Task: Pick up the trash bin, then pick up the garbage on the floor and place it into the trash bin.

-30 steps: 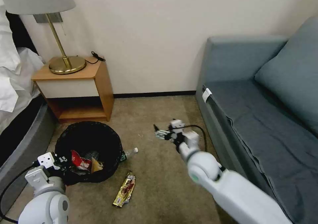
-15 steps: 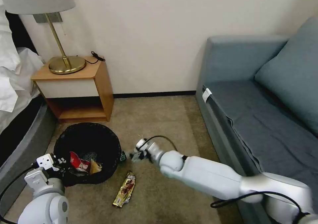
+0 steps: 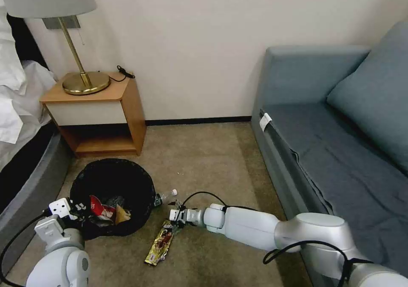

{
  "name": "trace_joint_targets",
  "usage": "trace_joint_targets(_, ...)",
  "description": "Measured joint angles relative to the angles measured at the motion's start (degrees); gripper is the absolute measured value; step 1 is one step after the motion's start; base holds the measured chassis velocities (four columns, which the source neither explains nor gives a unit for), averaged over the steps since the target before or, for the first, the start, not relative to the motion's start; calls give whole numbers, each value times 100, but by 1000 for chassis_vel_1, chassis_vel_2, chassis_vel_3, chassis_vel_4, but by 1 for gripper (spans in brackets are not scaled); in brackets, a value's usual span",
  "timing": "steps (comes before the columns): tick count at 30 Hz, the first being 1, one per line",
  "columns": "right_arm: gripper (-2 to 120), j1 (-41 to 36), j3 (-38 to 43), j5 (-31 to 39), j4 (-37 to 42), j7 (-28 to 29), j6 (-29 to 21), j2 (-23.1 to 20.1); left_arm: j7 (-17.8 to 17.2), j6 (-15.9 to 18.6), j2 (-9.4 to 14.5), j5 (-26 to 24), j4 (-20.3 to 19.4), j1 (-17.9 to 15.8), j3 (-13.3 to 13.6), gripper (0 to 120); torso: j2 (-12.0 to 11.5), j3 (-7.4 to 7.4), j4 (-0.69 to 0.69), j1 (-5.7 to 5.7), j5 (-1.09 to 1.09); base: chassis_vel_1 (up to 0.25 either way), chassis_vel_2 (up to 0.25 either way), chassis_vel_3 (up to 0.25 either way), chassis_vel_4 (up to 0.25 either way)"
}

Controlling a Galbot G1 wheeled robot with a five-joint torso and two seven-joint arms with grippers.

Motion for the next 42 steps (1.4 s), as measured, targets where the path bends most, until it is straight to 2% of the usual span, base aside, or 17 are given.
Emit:
trace_joint_targets(7,100,-137,13,-341,-197,-201,242,68,0,-33,0,0,17,12,-10,1,0,0,0,0,0,0,0,0,0)
trace_joint_targets(21,100,-194,33,-379,-91,-274,279,-83,1,-54,0,50,56,-17,45,1,0,0,-1,0,0,0,0,0,0)
trace_joint_targets(42,100,-449,-10,-502,-740,-345,481,345,9,-155,0,98,129,8,56,1,2,-1,-2,0,0,0,0,0,0)
